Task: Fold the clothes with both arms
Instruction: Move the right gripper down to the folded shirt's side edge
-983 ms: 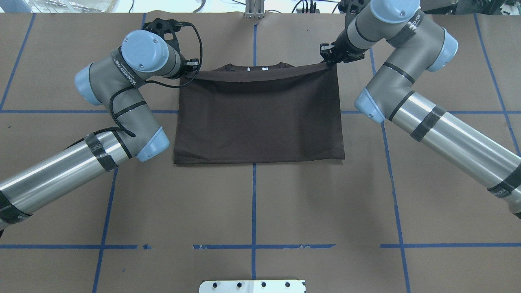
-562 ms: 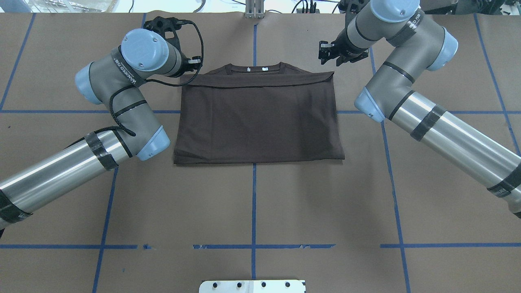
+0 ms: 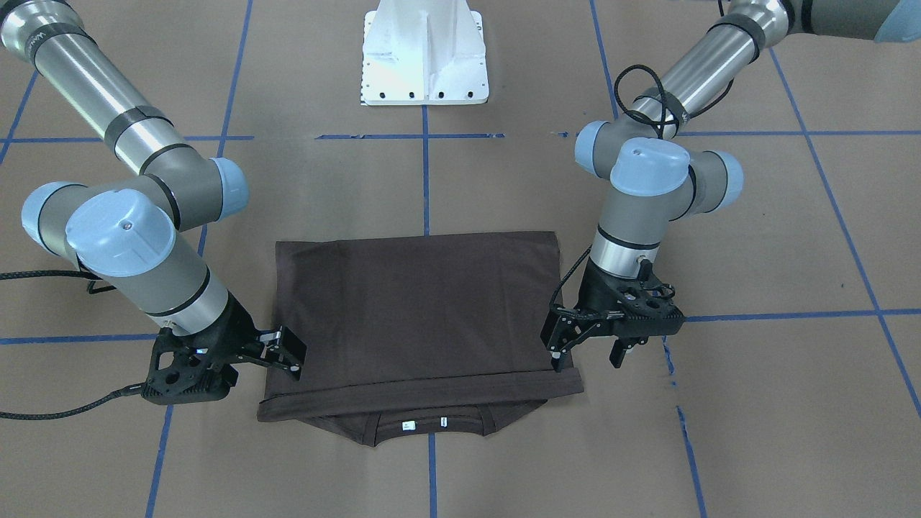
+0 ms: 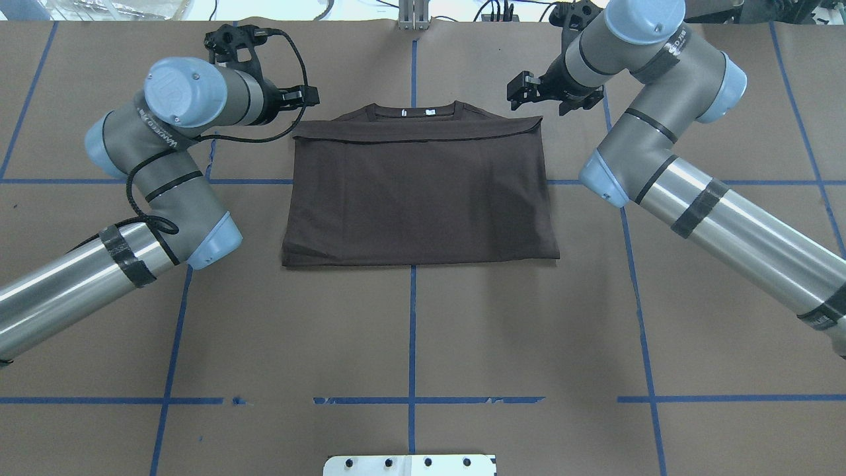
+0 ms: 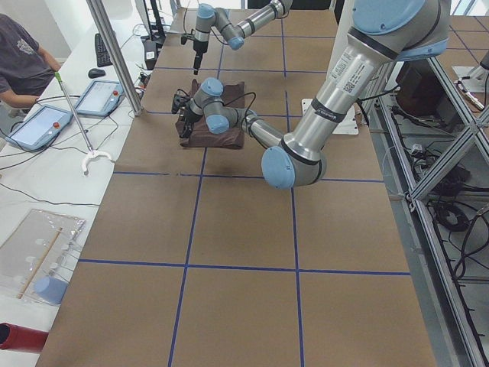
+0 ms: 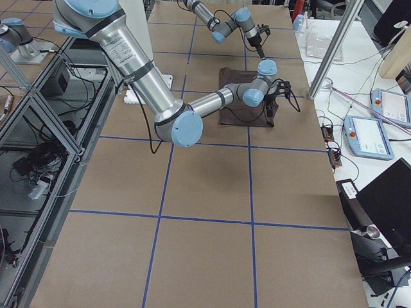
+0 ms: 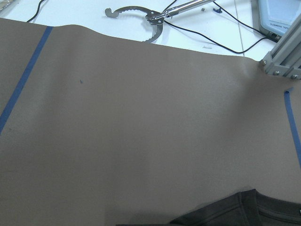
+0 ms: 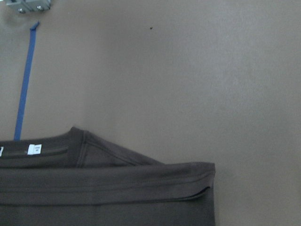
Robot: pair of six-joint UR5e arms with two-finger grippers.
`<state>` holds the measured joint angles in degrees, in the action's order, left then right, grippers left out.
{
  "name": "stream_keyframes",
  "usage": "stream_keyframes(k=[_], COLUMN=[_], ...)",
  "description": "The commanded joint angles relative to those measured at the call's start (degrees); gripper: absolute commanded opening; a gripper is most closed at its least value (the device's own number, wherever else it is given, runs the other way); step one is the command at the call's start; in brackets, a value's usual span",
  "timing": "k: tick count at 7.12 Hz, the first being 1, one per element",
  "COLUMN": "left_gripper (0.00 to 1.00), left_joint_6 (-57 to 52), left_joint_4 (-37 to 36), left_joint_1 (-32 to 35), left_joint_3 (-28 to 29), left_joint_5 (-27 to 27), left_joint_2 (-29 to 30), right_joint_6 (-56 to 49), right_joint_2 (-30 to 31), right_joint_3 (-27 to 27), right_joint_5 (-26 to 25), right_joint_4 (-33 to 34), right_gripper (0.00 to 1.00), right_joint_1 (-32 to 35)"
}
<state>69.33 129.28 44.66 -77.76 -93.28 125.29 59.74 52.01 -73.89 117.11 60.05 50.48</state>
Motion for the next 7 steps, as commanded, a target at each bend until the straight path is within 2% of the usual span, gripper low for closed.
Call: stream_keyframes(k=[1, 3, 6, 7], left_gripper=[1.0, 1.0, 1.0, 1.0], left_joint_6=[-0.33, -0.33, -0.07, -0.07], left_joint_4=[1.85, 1.15, 1.15, 1.15], left_joint_1=[0.16, 0.08, 0.08, 0.08], left_joint_3=[-3.53, -5.99, -8.46, -8.46], left_joint_5=[-0.24, -0.59, -1.38, -1.38], left_joint_2=[-2.85, -4.86, -6.37, -6.37], right_joint_6=[3.25, 6.77, 13.11, 13.12], right_joint_2=[8.41, 15.98, 16.2, 16.45], right_joint_3=[-10.09, -16.26, -16.82, -16.47], right_joint_5=[2.4, 3.47, 0.67, -0.9], right_joint_4=[0.59, 0.5, 0.5, 0.5], right_gripper=[1.0, 1.0, 0.99, 0.88], right_joint_1=[-3.79, -6.61, -12.05, -13.11])
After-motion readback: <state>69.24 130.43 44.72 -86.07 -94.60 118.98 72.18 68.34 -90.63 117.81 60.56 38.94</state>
